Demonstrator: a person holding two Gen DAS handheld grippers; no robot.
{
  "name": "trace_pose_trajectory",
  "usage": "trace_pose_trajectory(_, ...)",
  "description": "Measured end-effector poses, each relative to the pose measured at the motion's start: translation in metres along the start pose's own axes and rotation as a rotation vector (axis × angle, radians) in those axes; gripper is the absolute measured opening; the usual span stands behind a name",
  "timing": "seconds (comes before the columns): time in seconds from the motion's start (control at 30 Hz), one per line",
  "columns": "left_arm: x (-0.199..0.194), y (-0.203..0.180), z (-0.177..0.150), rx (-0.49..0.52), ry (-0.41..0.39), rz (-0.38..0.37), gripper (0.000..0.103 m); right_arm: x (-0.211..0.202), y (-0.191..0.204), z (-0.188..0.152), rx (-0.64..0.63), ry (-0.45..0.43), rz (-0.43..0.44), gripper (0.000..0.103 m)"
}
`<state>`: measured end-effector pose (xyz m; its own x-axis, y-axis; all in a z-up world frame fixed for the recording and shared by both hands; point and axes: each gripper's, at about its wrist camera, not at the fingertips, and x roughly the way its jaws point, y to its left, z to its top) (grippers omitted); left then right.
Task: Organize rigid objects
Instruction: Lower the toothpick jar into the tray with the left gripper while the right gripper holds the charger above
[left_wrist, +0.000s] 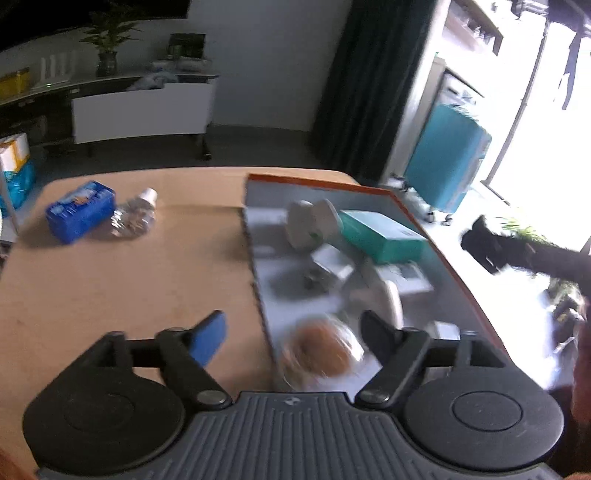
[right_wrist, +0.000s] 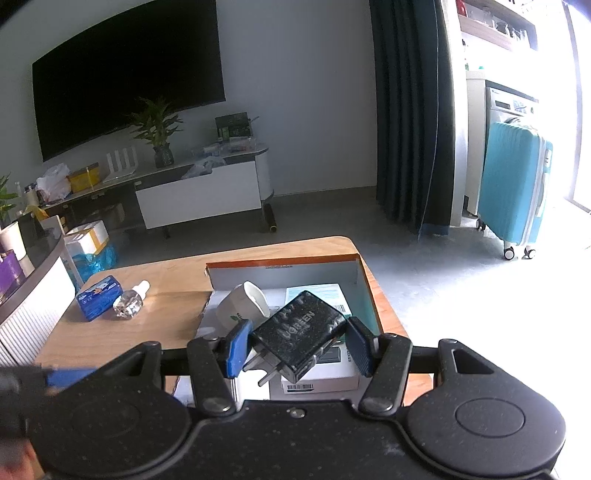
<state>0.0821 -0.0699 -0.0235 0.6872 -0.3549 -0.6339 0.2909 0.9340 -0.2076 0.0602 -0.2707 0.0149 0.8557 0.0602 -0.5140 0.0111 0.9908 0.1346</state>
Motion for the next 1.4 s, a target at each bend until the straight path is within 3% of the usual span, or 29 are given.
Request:
trace_pose_trajectory(0.03, 0.001, -0.003, -0.005, 0.022, -0.003, -0.011, 0.096, 0.000, 0.000, 0.000, -0.001, 0.000, -0.001, 0.067)
trace_pose_trajectory(0.1, 0.008, -0.012, -0.012, 0.083, 0.006, 0.008, 0.097, 0.000, 0.001, 0.000, -0.001, 0.001, -0.003, 0.067)
trace_pose_trajectory(0.17, 0.020, -0.019, -0.017, 0.135, 0.018, 0.052, 0.090, 0.000, 0.001, 0.000, -0.002, 0.000, 0.002, 0.067)
trace_pose_trajectory(0.23, 0.030, -0.017, -0.019, 0.127, 0.021, 0.054, 0.062, -0.001, 0.001, -0.001, -0.006, -0.002, 0.002, 0.067)
trace_pose_trajectory(0.3, 0.035, -0.012, -0.017, 0.094, 0.027, 0.043, 0.048, -0.004, -0.002, -0.001, -0.007, -0.007, 0.000, 0.067)
trace_pose_trajectory(0.5, 0.019, -0.011, -0.010, 0.082, -0.031, 0.028, 0.048, -0.004, -0.003, -0.002, 0.000, -0.014, -0.006, 0.067)
trace_pose_trajectory(0.87, 0.000, -0.042, 0.034, 0.109, -0.130, -0.052, 0.048, -0.013, -0.012, 0.010, -0.005, -0.055, -0.026, 0.067)
trace_pose_trajectory(1.4, 0.029, -0.069, 0.045, 0.169, -0.095, -0.095, 0.048, -0.004, -0.025, 0.031, -0.014, -0.066, -0.032, 0.067)
